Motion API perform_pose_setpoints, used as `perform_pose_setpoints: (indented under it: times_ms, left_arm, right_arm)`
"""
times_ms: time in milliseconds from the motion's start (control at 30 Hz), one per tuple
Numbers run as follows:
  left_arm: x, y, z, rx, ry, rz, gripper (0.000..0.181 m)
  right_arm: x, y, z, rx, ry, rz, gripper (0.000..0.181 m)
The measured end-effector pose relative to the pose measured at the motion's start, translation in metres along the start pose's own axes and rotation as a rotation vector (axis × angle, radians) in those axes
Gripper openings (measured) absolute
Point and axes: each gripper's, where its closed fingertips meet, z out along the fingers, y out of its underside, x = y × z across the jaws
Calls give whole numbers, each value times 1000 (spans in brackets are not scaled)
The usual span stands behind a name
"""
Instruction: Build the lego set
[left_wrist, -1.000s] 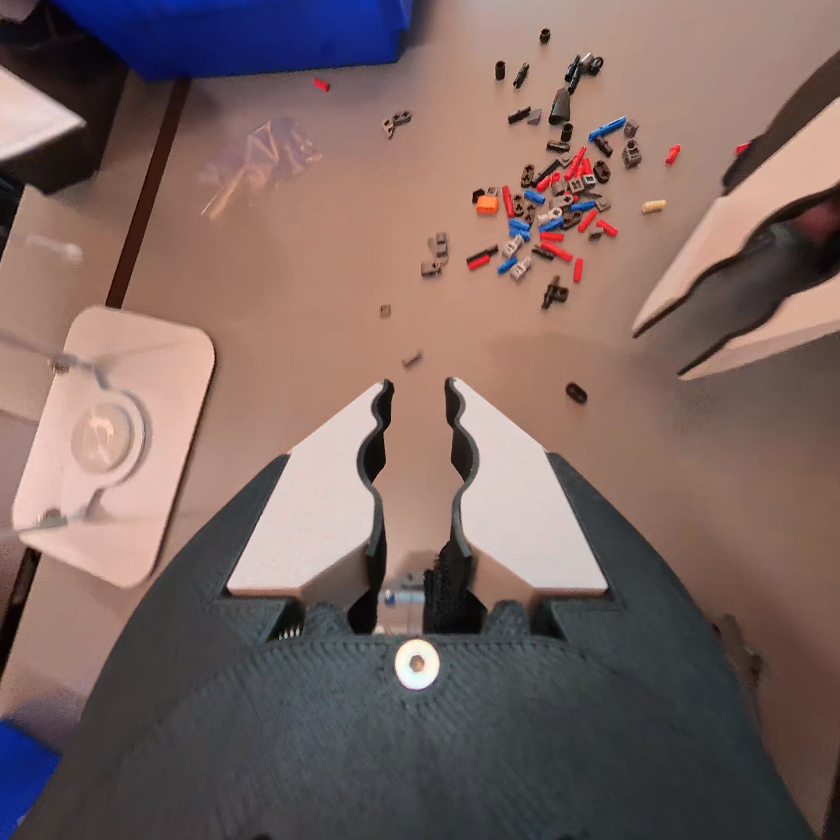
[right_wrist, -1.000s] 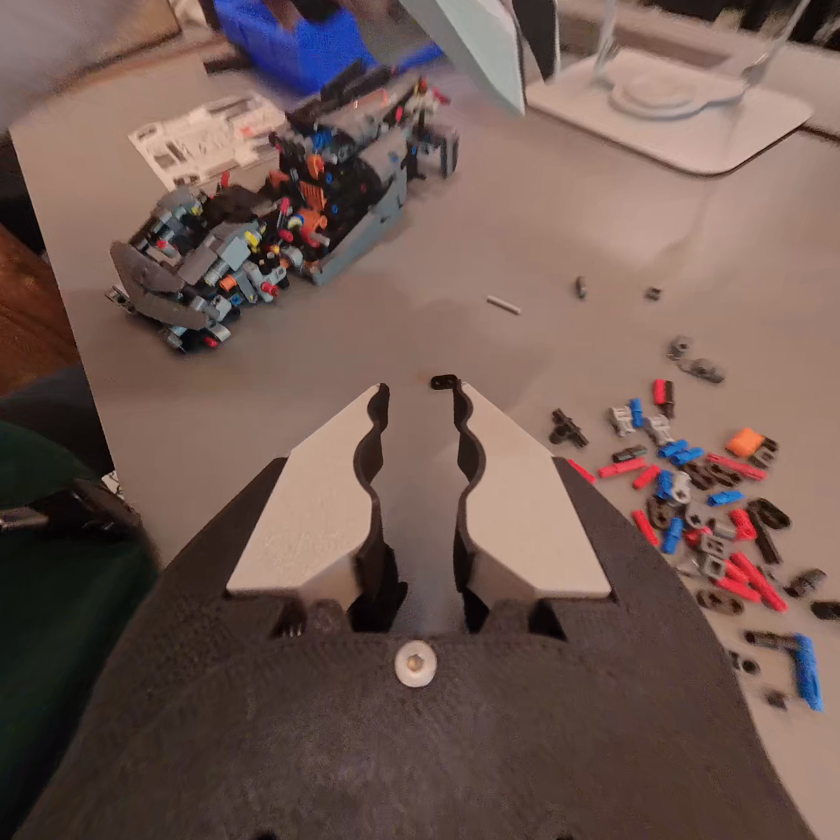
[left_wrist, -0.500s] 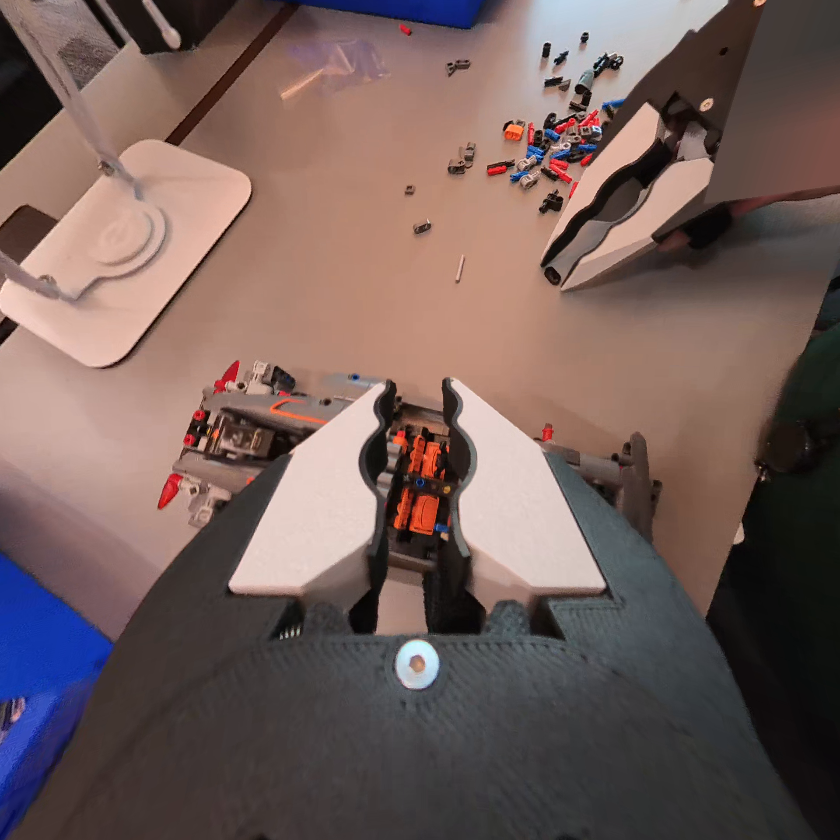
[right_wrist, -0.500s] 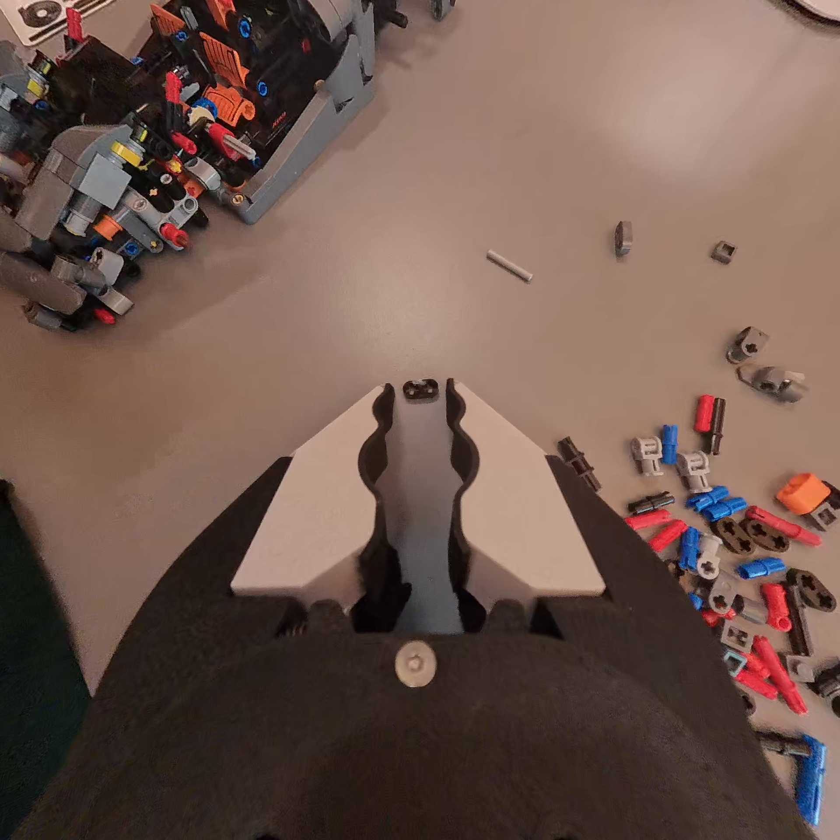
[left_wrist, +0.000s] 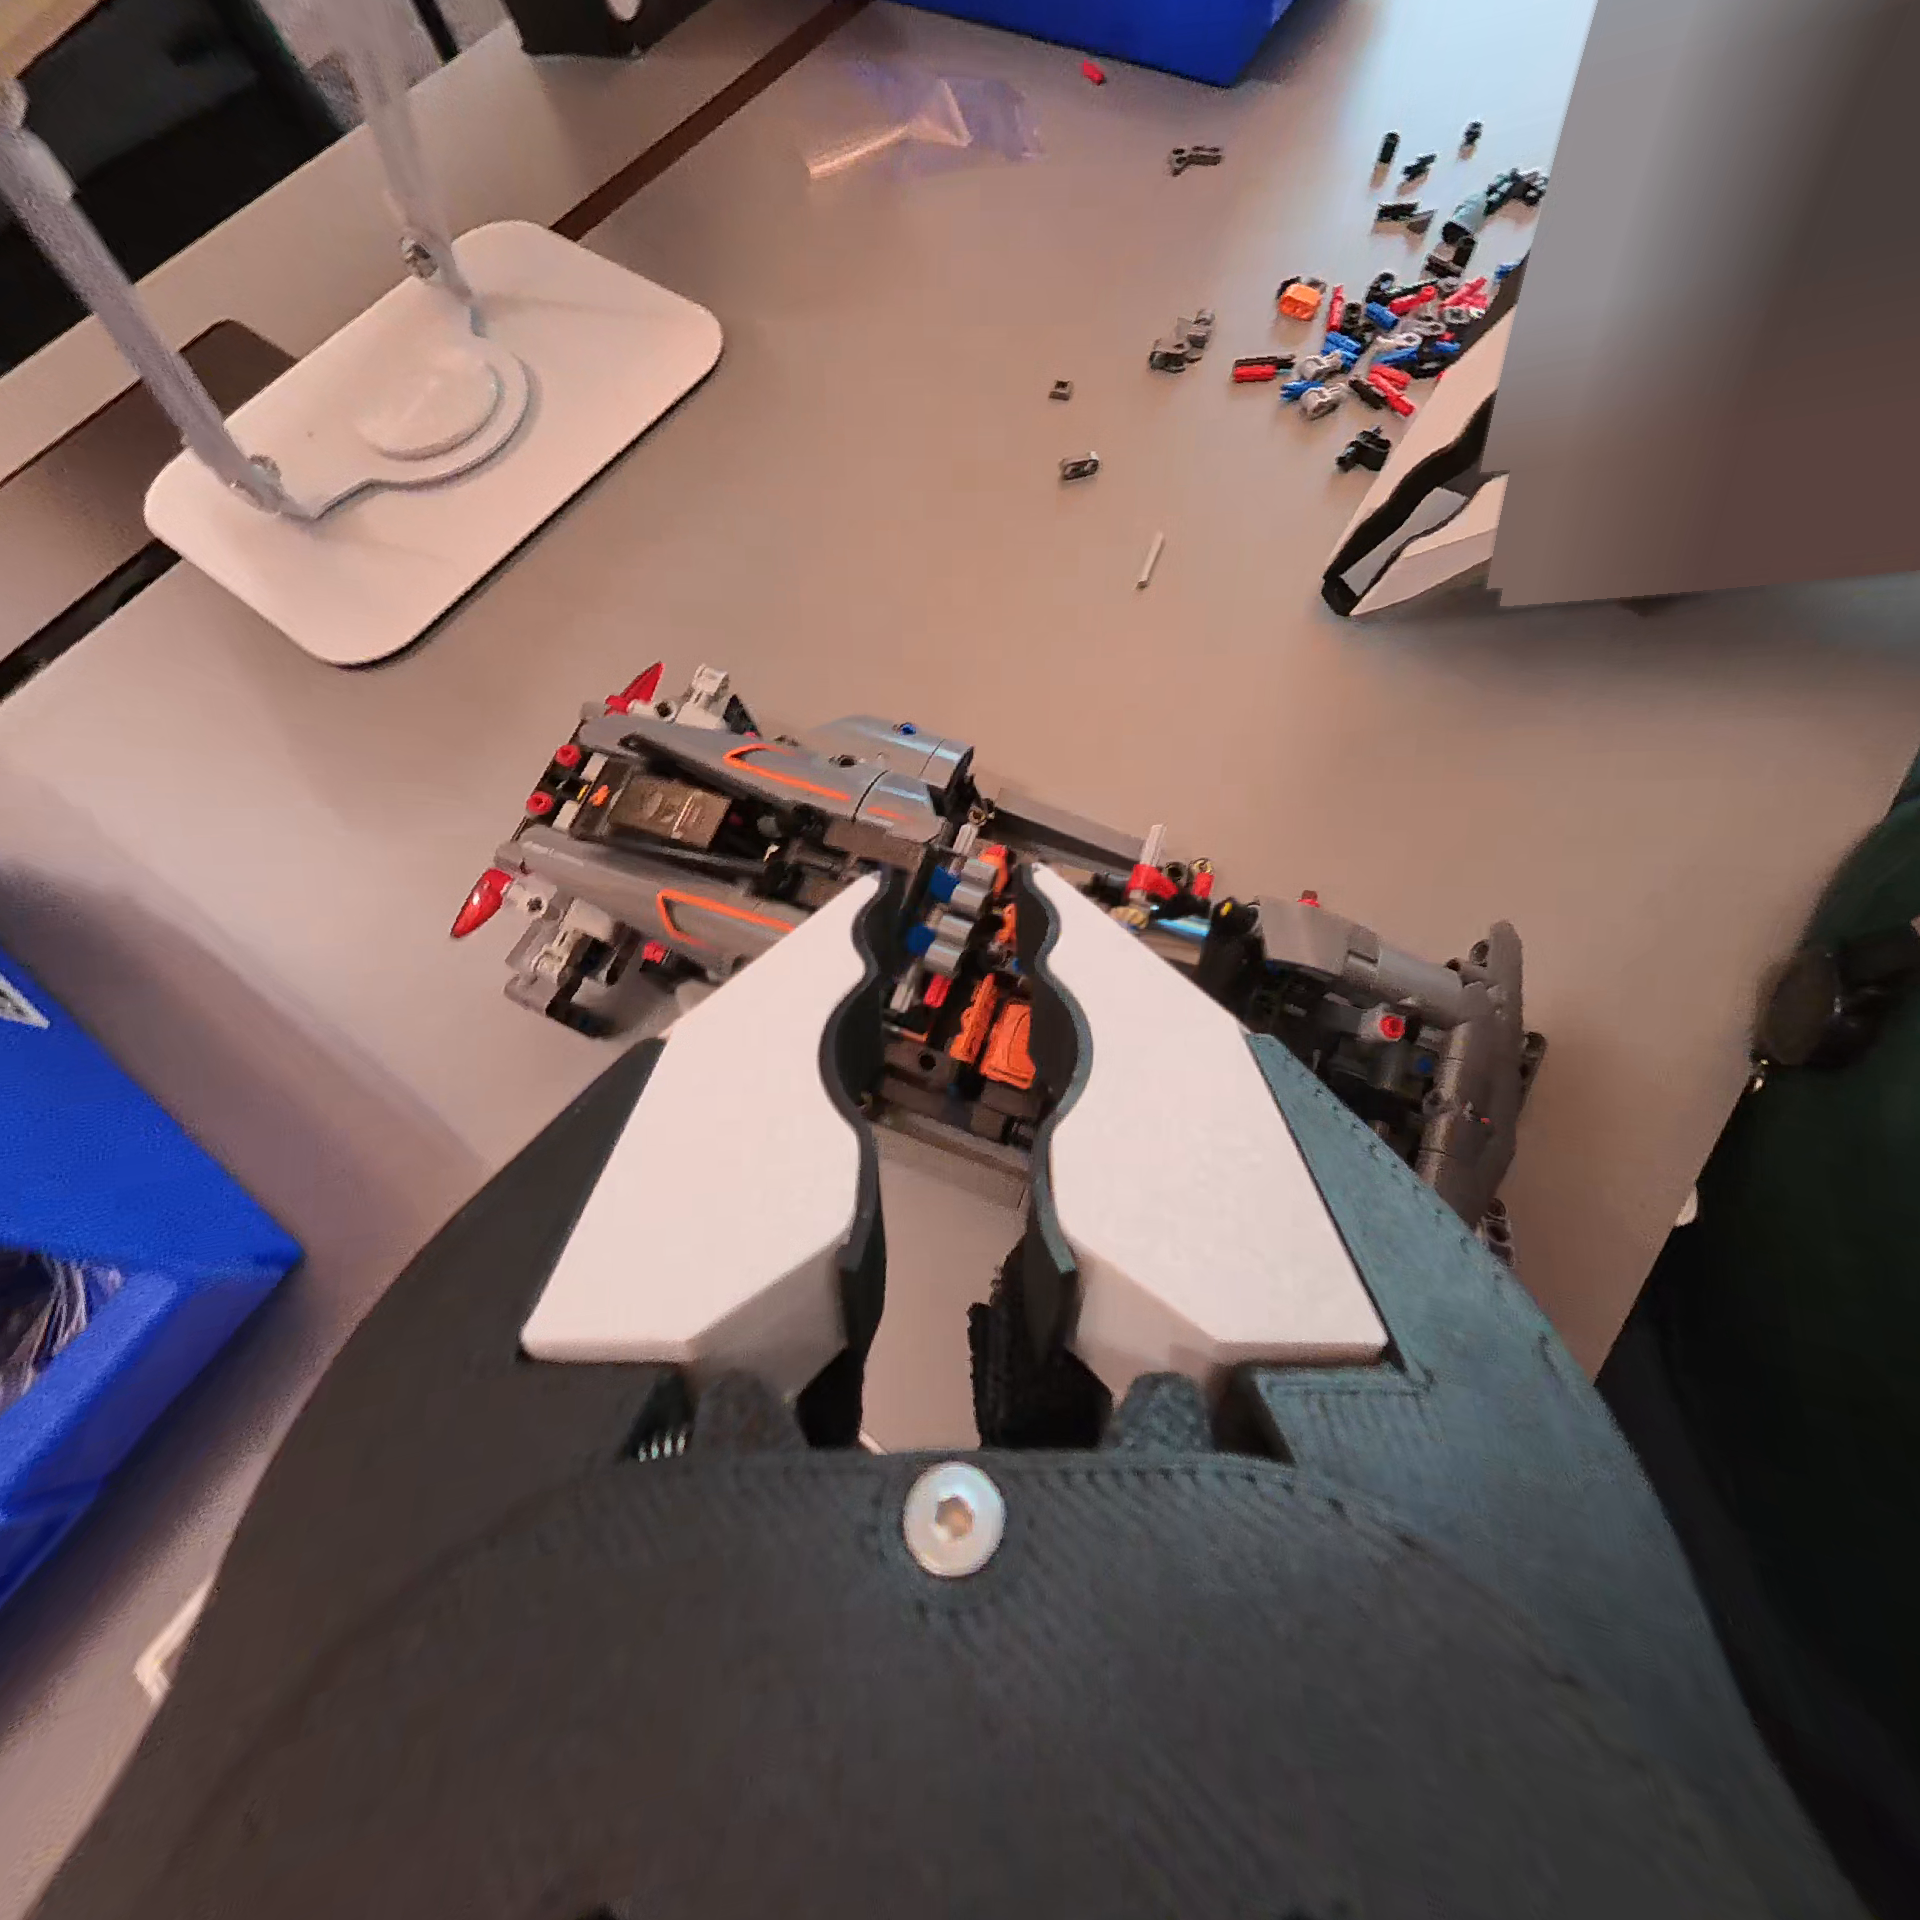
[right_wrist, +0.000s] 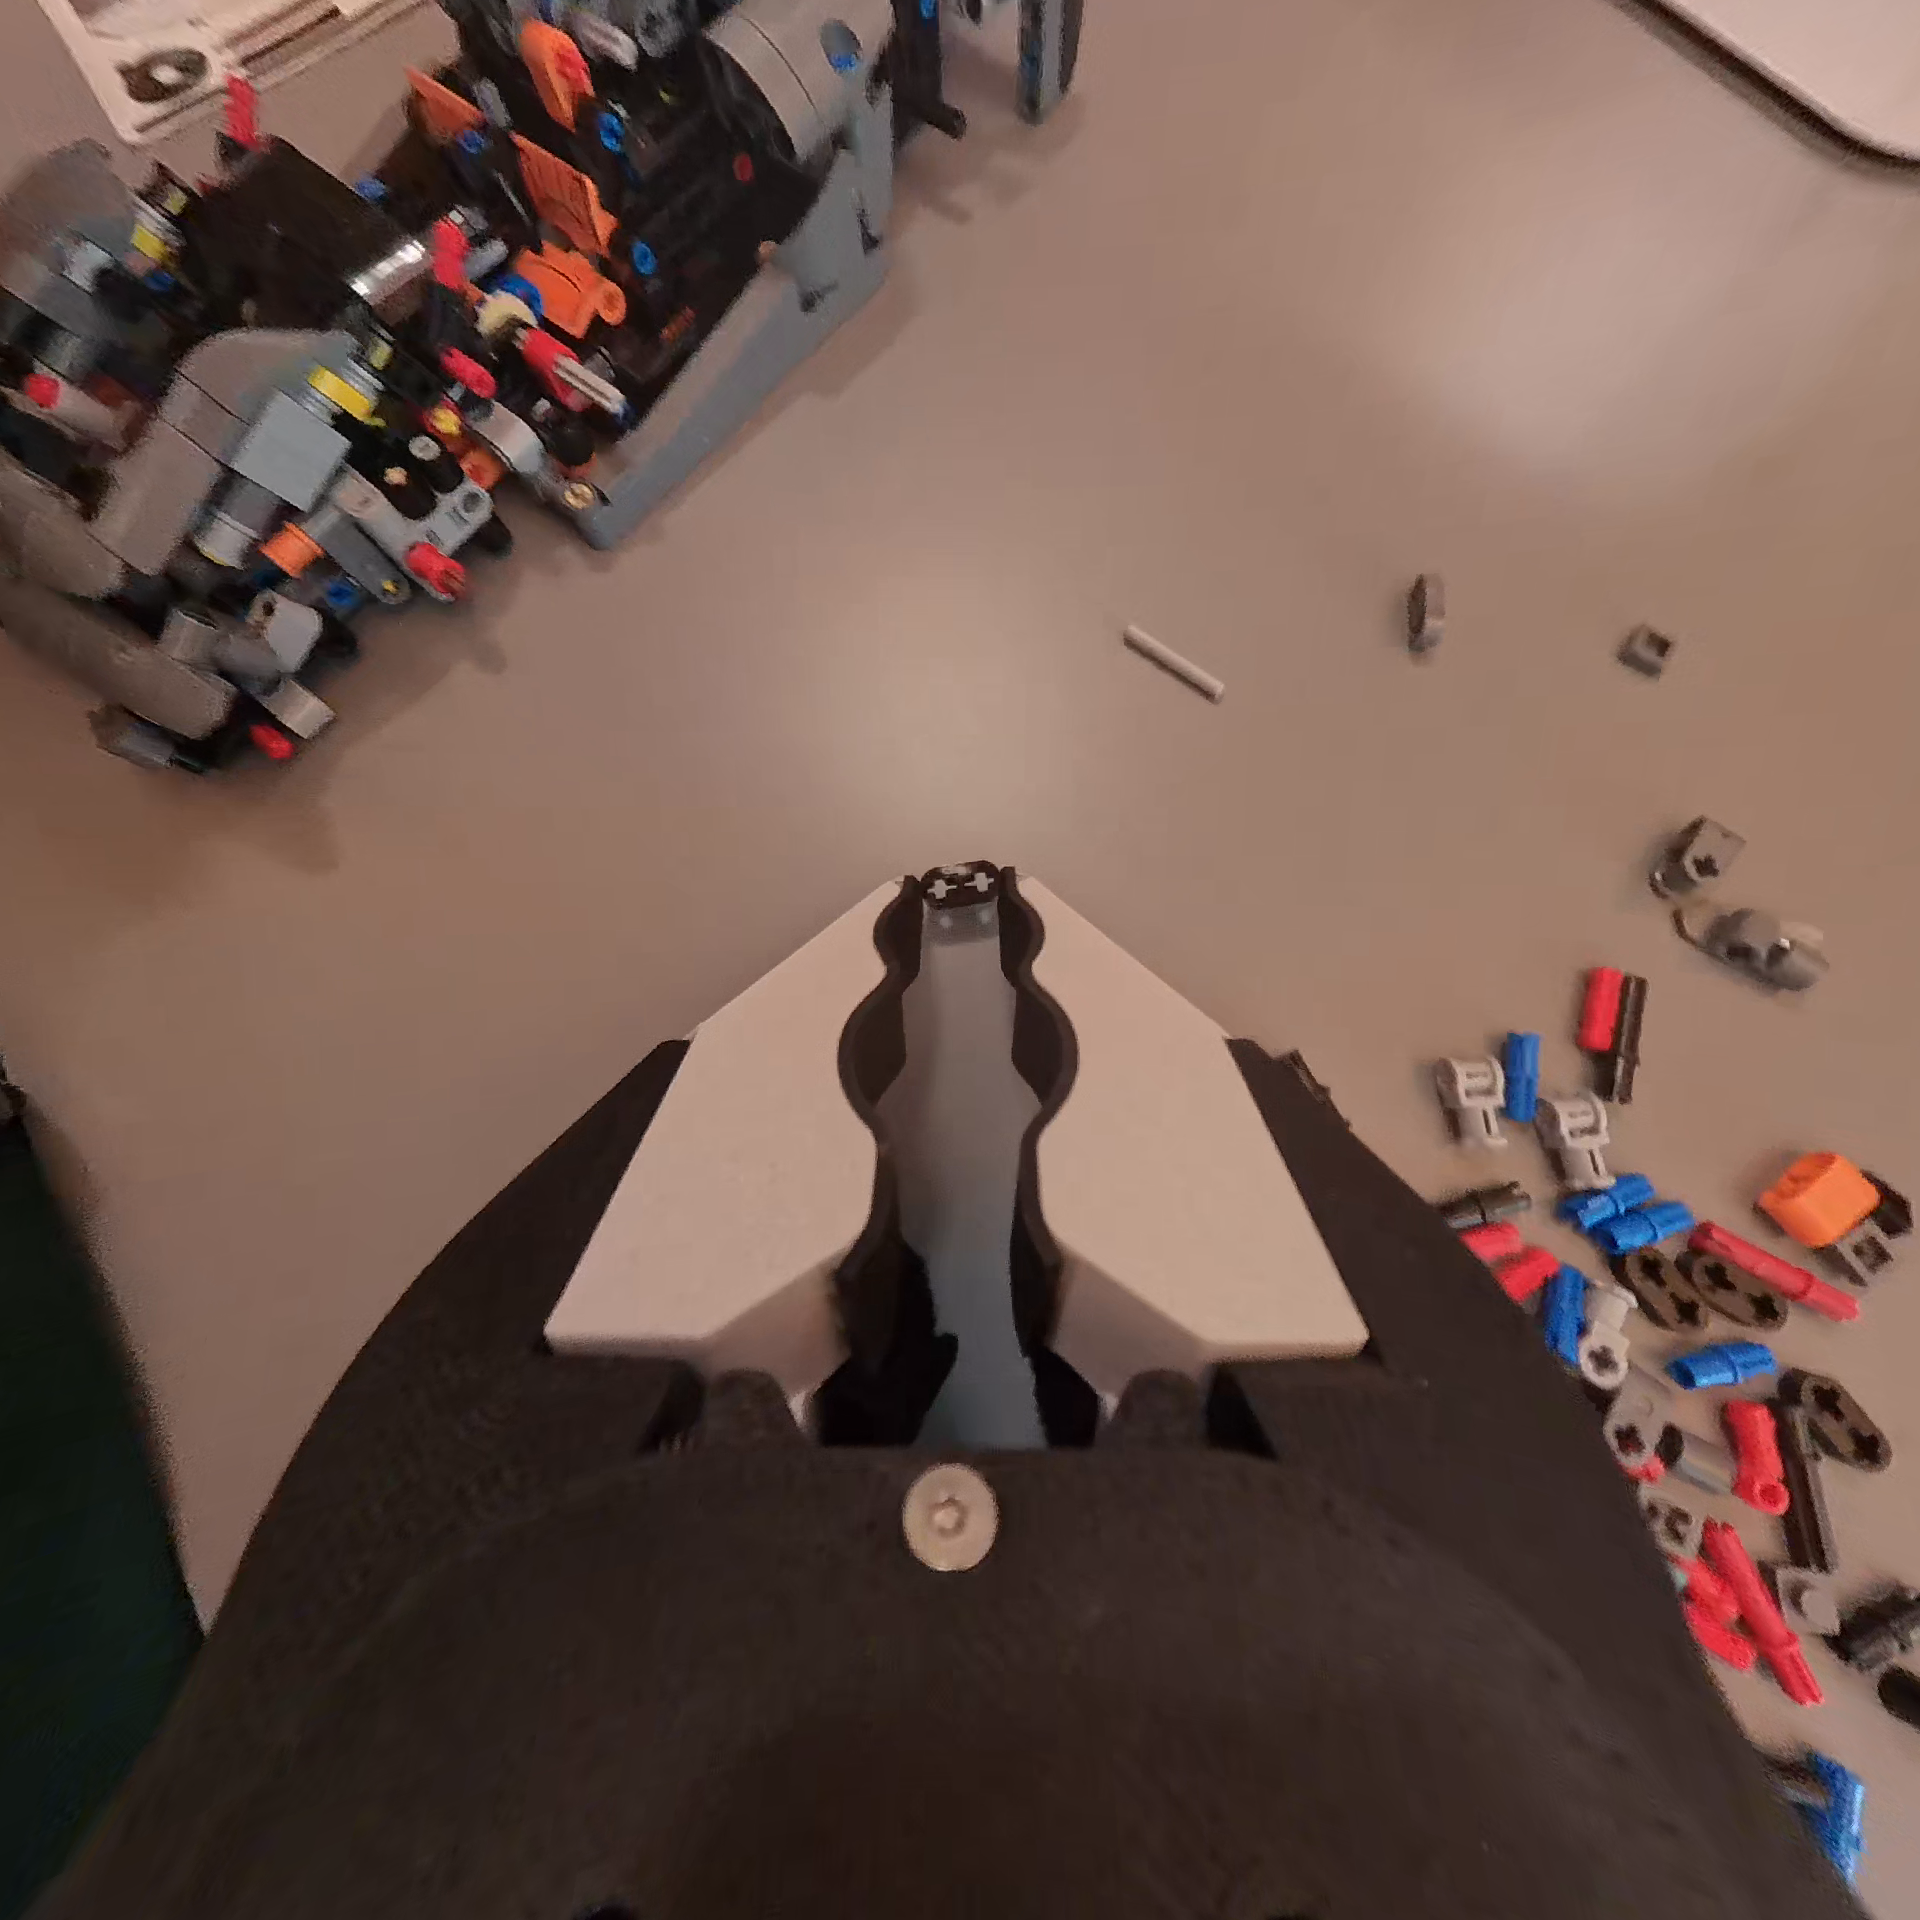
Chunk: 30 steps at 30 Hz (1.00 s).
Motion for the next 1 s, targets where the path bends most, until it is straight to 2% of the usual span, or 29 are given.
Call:
perform_pose_setpoints:
  times_ms: [133,333,500,833,1000]
  left_arm:
    - [-15,16,-8,8,-51,-73,22]
    - [-14,31,-14,28,-44,-119,22]
    - [-10,38,-6,46,-20,-148,22]
    - [-4,46,22,59,2,-152,24]
    - [-1,47,29,60,22,-156,24]
  right_arm:
    - [-12,-27,2,78,-56,-4,12]
    - [-37,-66,12,197,-201,14,12]
    - [-57,-105,25,305,-328,42,11]
    - [-74,-136,65,328,-494,35,12]
    - [-73,-136,77,271,-483,-5,12]
